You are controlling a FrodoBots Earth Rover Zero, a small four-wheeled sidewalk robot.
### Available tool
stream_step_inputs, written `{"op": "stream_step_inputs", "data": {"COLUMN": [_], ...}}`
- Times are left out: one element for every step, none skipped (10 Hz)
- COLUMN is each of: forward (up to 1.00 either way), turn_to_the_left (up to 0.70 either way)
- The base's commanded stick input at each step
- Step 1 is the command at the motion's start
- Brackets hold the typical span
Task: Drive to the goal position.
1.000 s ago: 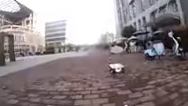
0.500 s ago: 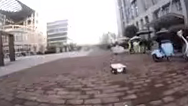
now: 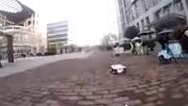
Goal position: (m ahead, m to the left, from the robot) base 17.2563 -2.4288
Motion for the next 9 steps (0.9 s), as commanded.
{"op": "stream_step_inputs", "data": {"forward": [0.7, 0.7, 0.7, 0.7, 0.7, 0.7, 0.7, 0.7, 0.7], "turn_to_the_left": [-0.14, -0.14, -0.14, -0.09, -0.03, 0.0, 0.0, 0.0, 0.0]}}
